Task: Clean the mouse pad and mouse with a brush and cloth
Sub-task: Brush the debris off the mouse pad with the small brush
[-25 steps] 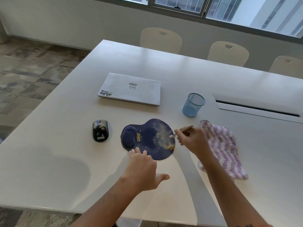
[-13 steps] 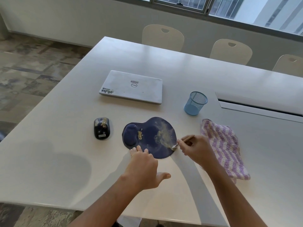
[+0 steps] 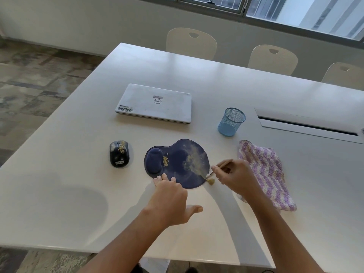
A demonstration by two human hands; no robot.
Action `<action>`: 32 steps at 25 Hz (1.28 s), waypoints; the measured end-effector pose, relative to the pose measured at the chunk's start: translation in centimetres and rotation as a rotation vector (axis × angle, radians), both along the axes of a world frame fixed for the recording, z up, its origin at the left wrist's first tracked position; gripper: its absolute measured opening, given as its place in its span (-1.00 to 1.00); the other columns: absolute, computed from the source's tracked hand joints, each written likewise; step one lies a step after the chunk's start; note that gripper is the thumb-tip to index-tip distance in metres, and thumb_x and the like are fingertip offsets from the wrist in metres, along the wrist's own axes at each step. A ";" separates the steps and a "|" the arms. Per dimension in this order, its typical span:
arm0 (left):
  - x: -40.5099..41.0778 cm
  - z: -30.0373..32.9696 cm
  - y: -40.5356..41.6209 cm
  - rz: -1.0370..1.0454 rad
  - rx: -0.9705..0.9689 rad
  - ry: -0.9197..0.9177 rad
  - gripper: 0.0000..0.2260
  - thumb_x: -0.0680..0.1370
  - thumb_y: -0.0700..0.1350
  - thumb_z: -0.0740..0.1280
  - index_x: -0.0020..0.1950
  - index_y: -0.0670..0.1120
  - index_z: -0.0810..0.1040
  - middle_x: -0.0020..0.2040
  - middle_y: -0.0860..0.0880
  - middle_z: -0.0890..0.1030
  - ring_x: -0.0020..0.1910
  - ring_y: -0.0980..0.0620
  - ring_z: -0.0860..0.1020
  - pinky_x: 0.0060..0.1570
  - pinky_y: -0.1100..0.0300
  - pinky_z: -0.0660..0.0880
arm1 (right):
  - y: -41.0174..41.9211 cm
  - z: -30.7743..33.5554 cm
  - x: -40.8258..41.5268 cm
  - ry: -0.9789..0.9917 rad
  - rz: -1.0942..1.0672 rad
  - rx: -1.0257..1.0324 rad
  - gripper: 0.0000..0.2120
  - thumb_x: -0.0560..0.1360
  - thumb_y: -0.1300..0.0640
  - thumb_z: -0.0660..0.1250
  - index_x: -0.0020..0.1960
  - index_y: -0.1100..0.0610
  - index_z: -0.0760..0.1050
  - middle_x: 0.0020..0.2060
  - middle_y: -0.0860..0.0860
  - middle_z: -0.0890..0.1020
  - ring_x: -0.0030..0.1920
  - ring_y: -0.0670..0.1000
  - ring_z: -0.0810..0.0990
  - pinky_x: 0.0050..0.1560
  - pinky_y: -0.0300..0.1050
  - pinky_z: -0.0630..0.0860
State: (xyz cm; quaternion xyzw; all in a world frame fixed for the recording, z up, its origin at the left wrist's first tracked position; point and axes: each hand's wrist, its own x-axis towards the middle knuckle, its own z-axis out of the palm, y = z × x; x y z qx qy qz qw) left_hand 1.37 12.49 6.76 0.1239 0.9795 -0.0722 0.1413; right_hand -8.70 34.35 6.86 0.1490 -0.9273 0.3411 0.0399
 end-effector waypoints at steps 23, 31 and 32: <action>0.3 0.2 -0.2 -0.002 -0.021 -0.004 -0.08 0.55 0.55 -0.02 0.46 -0.19 0.54 0.59 -0.28 0.34 0.56 -0.45 0.27 0.51 -0.31 0.27 | -1.9 -1.3 0.9 -0.014 -0.004 -0.033 -0.92 0.53 0.09 0.56 -0.11 0.08 0.79 -0.35 -0.15 0.73 -0.36 -0.27 0.67 -0.24 -0.33 0.57; 0.3 0.4 -0.1 0.000 -0.007 -0.019 -0.10 0.54 0.54 -0.02 0.43 -0.17 0.57 0.59 -0.27 0.33 0.56 -0.44 0.26 0.52 -0.32 0.26 | -1.4 0.0 0.8 0.027 0.001 -0.082 -0.90 0.56 0.07 0.53 -0.07 0.08 0.79 -0.37 -0.13 0.73 -0.35 -0.14 0.72 -0.20 -0.05 0.72; 0.3 0.4 0.0 -0.001 -0.010 -0.020 -0.10 0.54 0.55 -0.01 0.43 -0.17 0.56 0.59 -0.27 0.33 0.56 -0.44 0.26 0.52 -0.32 0.27 | -1.8 -0.4 0.8 0.031 0.001 -0.089 -0.90 0.56 0.07 0.53 -0.07 0.09 0.79 -0.37 -0.14 0.73 -0.35 -0.14 0.72 -0.20 -0.04 0.72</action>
